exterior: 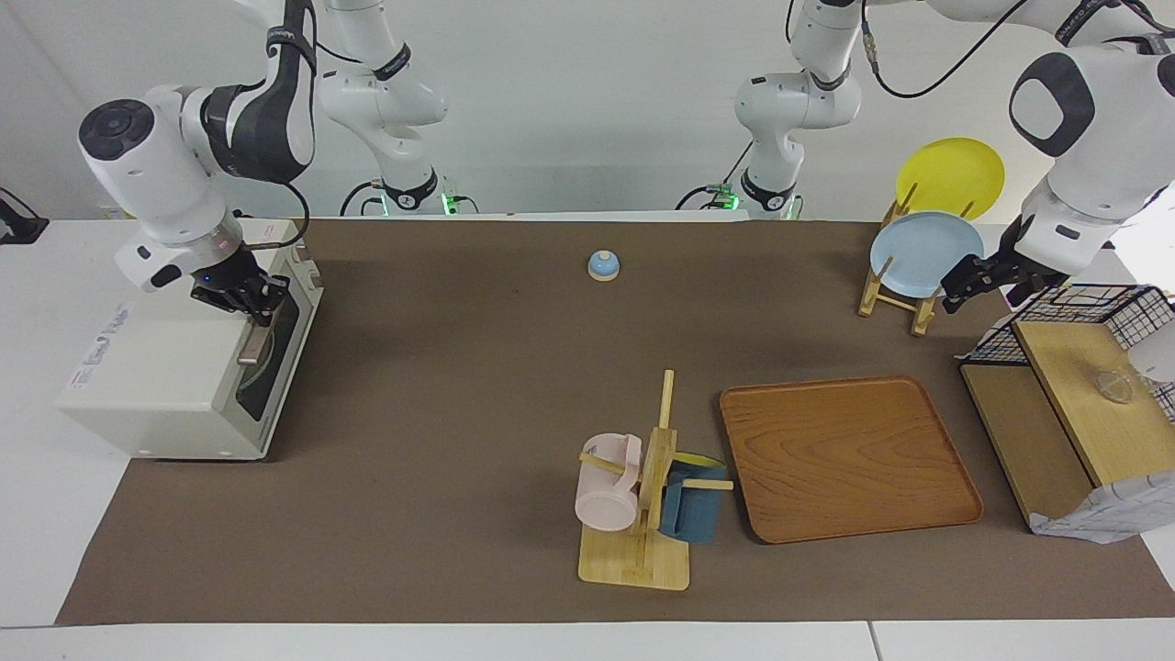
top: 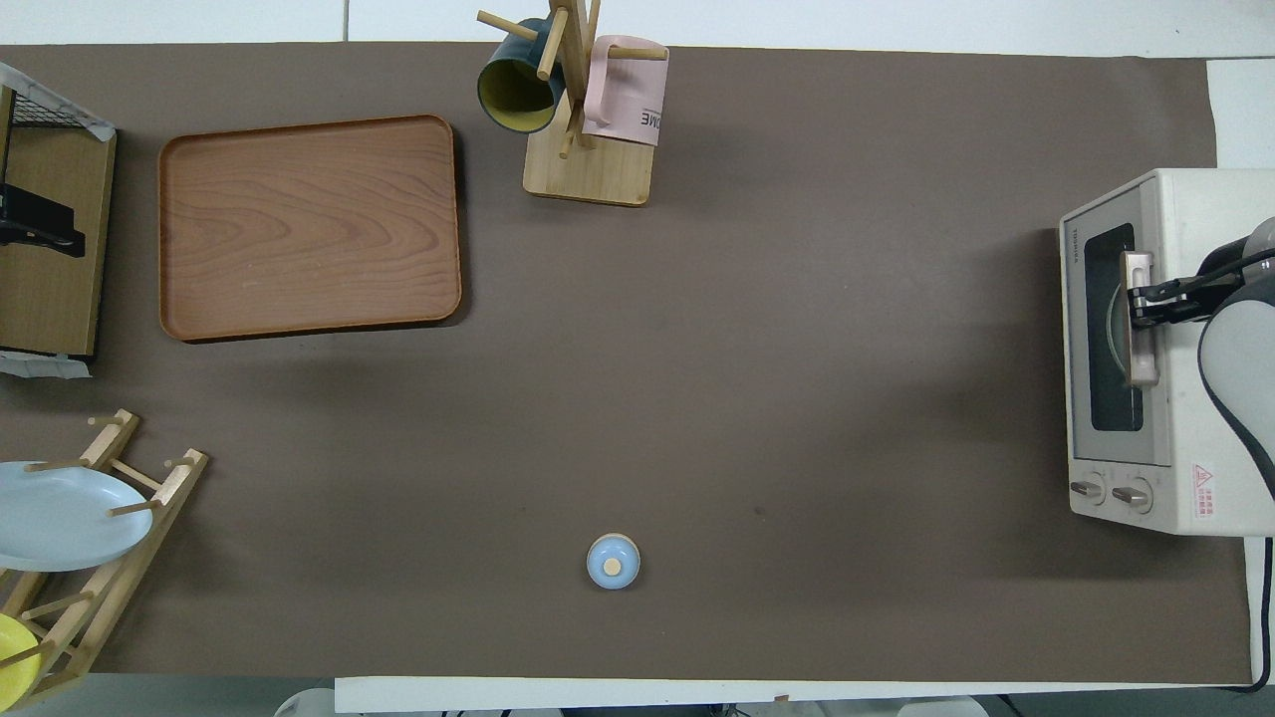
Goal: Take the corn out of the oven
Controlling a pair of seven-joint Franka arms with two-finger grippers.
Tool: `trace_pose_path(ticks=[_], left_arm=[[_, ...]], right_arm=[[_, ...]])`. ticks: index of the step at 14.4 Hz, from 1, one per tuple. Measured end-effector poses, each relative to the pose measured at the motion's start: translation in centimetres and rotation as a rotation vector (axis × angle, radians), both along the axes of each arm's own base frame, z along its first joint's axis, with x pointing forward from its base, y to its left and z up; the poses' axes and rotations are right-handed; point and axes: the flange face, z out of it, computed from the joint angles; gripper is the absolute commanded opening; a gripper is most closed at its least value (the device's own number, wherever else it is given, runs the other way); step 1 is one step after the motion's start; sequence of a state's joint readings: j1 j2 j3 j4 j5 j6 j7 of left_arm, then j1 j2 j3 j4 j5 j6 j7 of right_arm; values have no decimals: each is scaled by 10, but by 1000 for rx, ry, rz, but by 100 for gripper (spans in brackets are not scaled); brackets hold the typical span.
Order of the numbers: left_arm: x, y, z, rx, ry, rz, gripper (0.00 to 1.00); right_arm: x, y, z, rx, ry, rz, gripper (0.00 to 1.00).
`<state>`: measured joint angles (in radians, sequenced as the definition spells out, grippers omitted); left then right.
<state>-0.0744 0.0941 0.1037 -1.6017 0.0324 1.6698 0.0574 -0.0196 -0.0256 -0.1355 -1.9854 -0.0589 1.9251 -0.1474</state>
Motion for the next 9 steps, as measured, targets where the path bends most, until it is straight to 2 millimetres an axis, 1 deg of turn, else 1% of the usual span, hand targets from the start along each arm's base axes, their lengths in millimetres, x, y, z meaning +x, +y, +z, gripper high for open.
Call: trace_pose_path(ticks=[1,2,3,5,6,8,9], left_arm=[[0,-2,0,0,0,-3,100],[0,-3,0,0,0,-6,100],[0,-4,0,0,0,-8,100],[0,-4,0,0,0,-7,100],[0,-4,0,0,0,-6,100],[0,-3,0,0,0,-5,100],[0,-2,0,0,0,-3,100]], right_arm=[[1,9,-3,0,-7,-15,0],[1,25,-8,2,-18,-28,0],[1,46,-18,8,-34,-36,0],[2,87,-53,19,-58,-35,0],[4,102,-75,21,-62,-32,0],[12,120,-114,29,-55,-28,0],[15,124,-130,31,-50,-25,0]])
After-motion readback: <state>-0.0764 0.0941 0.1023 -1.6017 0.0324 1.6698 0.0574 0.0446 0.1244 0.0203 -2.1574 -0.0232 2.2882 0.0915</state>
